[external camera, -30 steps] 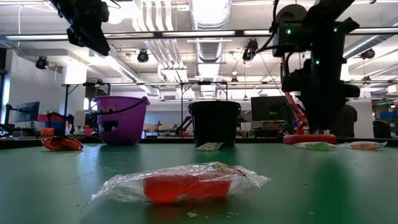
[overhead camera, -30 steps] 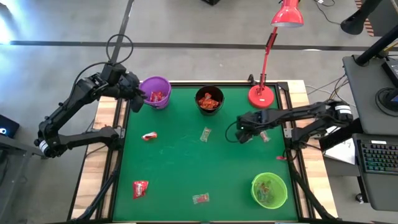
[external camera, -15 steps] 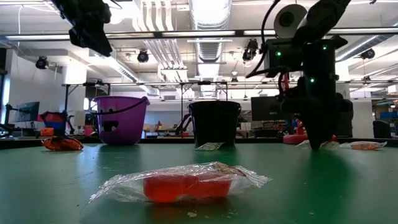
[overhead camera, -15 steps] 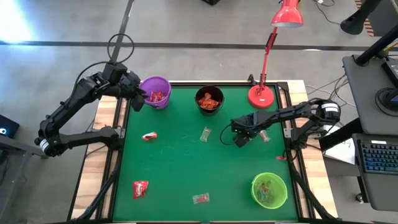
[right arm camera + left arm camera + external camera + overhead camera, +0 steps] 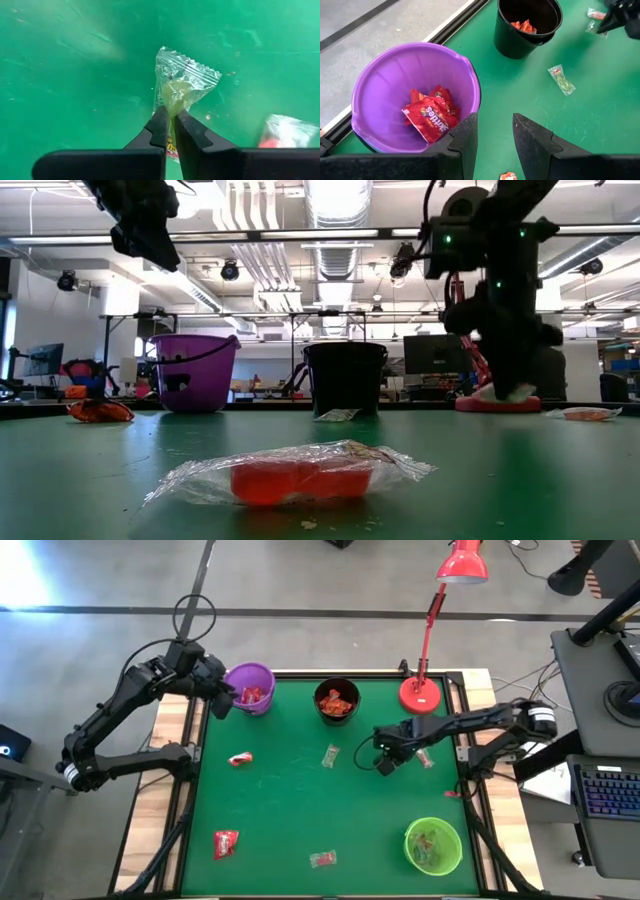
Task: Sort candy
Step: Put the green gummy into the green bucket
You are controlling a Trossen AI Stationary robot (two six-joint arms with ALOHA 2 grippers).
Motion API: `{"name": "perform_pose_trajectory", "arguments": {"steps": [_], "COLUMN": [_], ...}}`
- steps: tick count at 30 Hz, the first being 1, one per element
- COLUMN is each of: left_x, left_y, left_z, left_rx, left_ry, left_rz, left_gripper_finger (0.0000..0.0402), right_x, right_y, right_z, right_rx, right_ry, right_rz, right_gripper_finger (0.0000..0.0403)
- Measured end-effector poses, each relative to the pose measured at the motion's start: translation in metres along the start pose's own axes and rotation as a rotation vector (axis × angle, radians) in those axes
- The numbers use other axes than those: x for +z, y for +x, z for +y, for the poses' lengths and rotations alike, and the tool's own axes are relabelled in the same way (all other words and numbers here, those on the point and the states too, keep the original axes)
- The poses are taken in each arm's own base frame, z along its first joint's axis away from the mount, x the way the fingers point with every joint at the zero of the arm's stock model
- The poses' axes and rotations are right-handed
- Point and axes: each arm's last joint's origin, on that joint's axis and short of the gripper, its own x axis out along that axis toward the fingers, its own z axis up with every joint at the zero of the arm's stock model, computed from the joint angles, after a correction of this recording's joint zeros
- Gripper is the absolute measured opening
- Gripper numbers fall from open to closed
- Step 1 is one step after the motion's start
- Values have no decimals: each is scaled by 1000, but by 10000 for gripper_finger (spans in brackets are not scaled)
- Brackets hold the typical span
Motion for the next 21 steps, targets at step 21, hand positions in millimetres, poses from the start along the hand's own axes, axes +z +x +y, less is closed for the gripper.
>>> {"name": "perform_pose_trajectory", "arguments": {"steps": [21], "left_x": [-8], "left_y": [-10], "left_z": [-3], "left_rx": [-4], "left_ry": [79], "left_rz": [7], "left_gripper_finger": [105], "right_x": [-26], "right_y": [-115], "right_z": [17], "right_rx": [101], "right_ry": [121], "right_rz": [-62], "right_gripper_finger": [12]}}
